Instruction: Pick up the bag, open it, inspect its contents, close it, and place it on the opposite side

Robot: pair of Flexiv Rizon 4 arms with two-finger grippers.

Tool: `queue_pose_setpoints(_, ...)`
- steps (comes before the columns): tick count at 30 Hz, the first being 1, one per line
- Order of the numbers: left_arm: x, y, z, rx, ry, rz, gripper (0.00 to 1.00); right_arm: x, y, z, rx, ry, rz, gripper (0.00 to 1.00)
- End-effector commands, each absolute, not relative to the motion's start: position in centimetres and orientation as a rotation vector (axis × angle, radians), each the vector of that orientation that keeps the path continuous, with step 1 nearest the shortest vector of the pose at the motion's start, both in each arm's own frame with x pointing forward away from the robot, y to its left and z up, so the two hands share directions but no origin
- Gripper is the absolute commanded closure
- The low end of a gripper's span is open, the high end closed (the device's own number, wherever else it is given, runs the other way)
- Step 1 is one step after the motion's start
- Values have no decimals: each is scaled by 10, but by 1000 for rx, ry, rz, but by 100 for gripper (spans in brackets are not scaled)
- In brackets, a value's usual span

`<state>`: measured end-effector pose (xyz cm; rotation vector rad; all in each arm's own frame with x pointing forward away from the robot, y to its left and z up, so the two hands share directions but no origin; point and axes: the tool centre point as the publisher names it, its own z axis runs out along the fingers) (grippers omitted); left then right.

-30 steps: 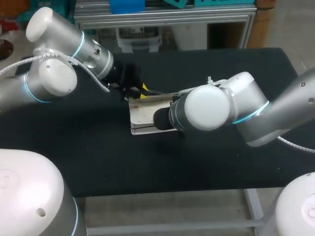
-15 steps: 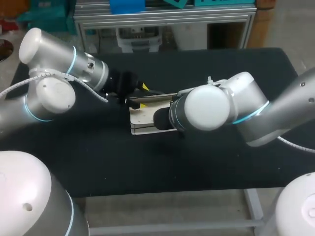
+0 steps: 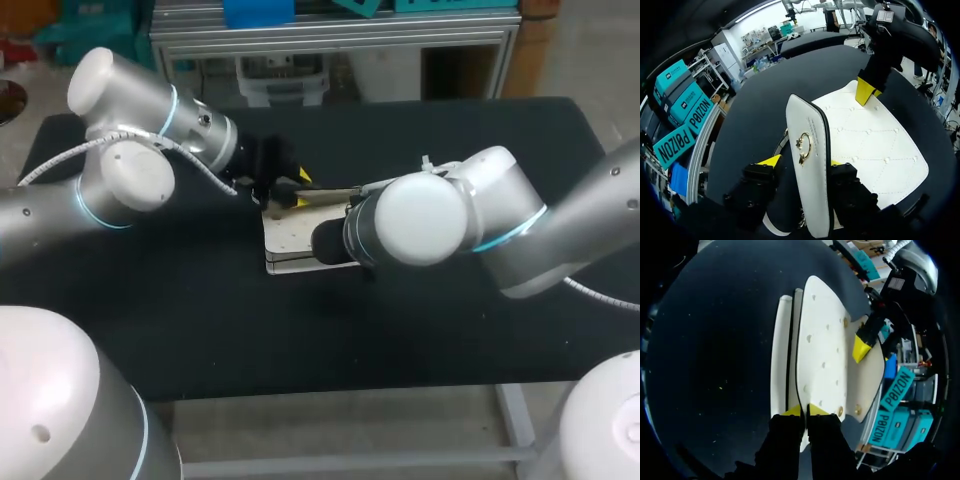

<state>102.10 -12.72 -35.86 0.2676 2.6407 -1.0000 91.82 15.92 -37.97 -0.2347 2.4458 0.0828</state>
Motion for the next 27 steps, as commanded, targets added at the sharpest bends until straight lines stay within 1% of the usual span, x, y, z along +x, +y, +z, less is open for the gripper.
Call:
queue_pose_setpoints(1, 1030, -131, -363, 269, 2658, -999, 62, 917, 158, -381, -236, 2442, 86, 100)
queue_pose_setpoints(3, 1030, -131, -363, 266, 2661, -1000, 73, 917, 158, -381, -236, 2442, 86, 100)
queue_pose_setpoints(4, 1030, -131, -364, 266, 2663, -1000, 82, 917, 158, -381, -236, 2442, 86, 100)
queue_pose_setpoints(5, 1030, -130, -364, 265, 2663, -1001, 89, 917, 158, -381, -236, 2442, 86, 100)
queue_pose_setpoints(6, 1030, -130, -364, 266, 2664, -1001, 99, 917, 158, -381, -236, 2442, 86, 100)
queue_pose_setpoints(7, 1029, -129, -364, 267, 2664, -1001, 98, 917, 158, -381, -236, 2442, 86, 100)
queue_pose_setpoints(8, 1029, -129, -364, 267, 2665, -1002, 95, 917, 158, -381, -236, 2442, 86, 100)
queue_pose_setpoints(9, 1029, -128, -365, 266, 2666, -1002, 85, 917, 158, -381, -236, 2442, 86, 100)
queue_pose_setpoints(11, 1029, -127, -365, 265, 2668, -1004, 76, 917, 158, -381, -236, 2442, 86, 100)
queue_pose_setpoints(12, 1029, -126, -365, 265, 2669, -1005, 68, 917, 158, -381, -236, 2442, 86, 100)
queue_pose_setpoints(13, 1029, -126, -366, 263, 2670, -1005, 67, 917, 158, -381, -236, 2442, 86, 100)
queue_pose_setpoints(14, 1029, -126, -366, 262, 2670, -1004, 69, 917, 158, -381, -236, 2442, 86, 100)
queue_pose_setpoints(15, 1030, -126, -366, 260, 2671, -1003, 79, 917, 158, -381, -236, 2442, 86, 100)
queue_pose_setpoints(16, 1030, -126, -366, 259, 2672, -1003, 85, 917, 158, -381, -236, 2442, 86, 100)
queue_pose_setpoints(17, 1030, -126, -367, 257, 2673, -1005, 89, 917, 158, -381, -236, 2442, 86, 100)
queue_pose_setpoints(18, 1030, -125, -367, 255, 2673, -1005, 90, 917, 158, -381, -236, 2442, 86, 100)
queue_pose_setpoints(19, 1030, -125, -367, 253, 2673, -1006, 97, 917, 158, -381, -236, 2442, 86, 100)
queue_pose_setpoints(20, 1030, -125, -367, 252, 2673, -1008, 100, 917, 158, -381, -236, 2442, 86, 100)
queue_pose_setpoints(27, 1030, -121, -365, 240, 2668, -1015, 100, 917, 158, -381, -236, 2442, 86, 100)
